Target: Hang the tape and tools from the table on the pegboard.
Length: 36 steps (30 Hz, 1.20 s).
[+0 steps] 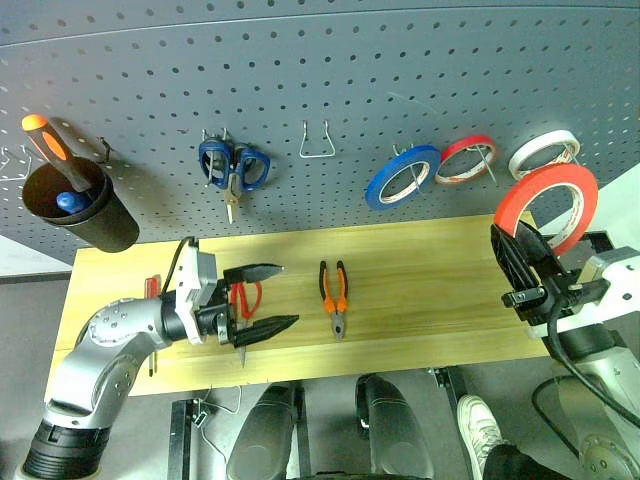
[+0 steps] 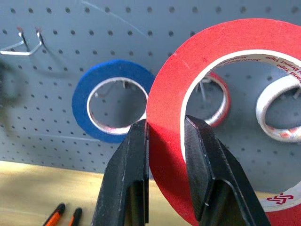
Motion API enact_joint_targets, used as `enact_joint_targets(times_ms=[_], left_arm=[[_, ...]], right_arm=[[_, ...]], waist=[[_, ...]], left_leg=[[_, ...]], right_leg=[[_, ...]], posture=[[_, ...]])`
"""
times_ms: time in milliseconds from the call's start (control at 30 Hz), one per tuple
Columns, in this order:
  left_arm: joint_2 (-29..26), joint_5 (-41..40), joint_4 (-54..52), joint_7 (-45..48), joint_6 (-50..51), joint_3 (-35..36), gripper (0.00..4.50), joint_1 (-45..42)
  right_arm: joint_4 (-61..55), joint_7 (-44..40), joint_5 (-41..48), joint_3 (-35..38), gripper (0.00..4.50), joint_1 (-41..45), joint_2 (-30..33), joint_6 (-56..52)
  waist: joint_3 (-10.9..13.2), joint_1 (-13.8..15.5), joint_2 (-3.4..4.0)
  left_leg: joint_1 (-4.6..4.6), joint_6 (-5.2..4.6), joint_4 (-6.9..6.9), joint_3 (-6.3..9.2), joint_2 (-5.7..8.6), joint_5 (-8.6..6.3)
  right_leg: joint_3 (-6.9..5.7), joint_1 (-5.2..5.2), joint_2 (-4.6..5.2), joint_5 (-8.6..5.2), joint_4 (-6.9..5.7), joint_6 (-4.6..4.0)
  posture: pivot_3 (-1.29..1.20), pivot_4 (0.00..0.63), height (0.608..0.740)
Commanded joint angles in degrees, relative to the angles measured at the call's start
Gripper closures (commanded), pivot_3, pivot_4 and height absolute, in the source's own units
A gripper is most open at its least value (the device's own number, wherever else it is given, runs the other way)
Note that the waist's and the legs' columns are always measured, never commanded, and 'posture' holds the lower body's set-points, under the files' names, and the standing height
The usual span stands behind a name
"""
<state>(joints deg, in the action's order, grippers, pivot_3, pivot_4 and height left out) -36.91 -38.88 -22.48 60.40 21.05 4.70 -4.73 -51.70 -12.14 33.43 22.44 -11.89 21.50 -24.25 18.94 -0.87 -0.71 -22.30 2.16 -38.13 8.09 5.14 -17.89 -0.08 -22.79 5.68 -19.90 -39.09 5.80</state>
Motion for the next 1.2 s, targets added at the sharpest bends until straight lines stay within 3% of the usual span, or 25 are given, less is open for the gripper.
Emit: enact_joint_targets(times_ms=[33, 533, 1200], left_arm=[[0.29, -0.12, -0.69, -0.55, 0.22, -0.31, 0.0, -1.07], [4.3, 1.47, 1.21, -1.74, -1.67, -2.82, 0.0, -6.05], [6.6, 1.74, 0.27, -2.16, -1.69, -3.61, 0.0, -6.16]], right_arm=[[-2.66, 1.27, 1.04, -1.1, 3.81, 2.89, 0.95, -0.43], [3.66, 0.93, -2.42, -8.06, 3.81, 10.68, -0.08, 0.78], [12.74, -1.24, -5.69, -9.69, 3.81, 13.09, -2.13, 5.48]], waist=[[0.0, -0.17, 0.0], [-0.03, -0.06, -0.04], [-0.03, 0.04, -0.04]], left_leg=[[0.0, 0.0, 0.0, 0.0, 0.0, 0.0], [-0.04, 0.0, -0.02, -0.02, 0.0, 0.0], [-0.04, 0.0, -0.04, -0.03, 0.0, 0.0]], right_leg=[[0.0, -0.01, 0.0, 0.0, 0.0, 0.0], [-0.04, -0.06, -0.02, 0.0, -0.04, -0.01], [-0.04, -0.08, -0.02, 0.01, -0.09, -0.01]], posture=[[0.02, 0.311, 0.725], [0.03, 0.302, 0.725], [0.04, 0.308, 0.725]])
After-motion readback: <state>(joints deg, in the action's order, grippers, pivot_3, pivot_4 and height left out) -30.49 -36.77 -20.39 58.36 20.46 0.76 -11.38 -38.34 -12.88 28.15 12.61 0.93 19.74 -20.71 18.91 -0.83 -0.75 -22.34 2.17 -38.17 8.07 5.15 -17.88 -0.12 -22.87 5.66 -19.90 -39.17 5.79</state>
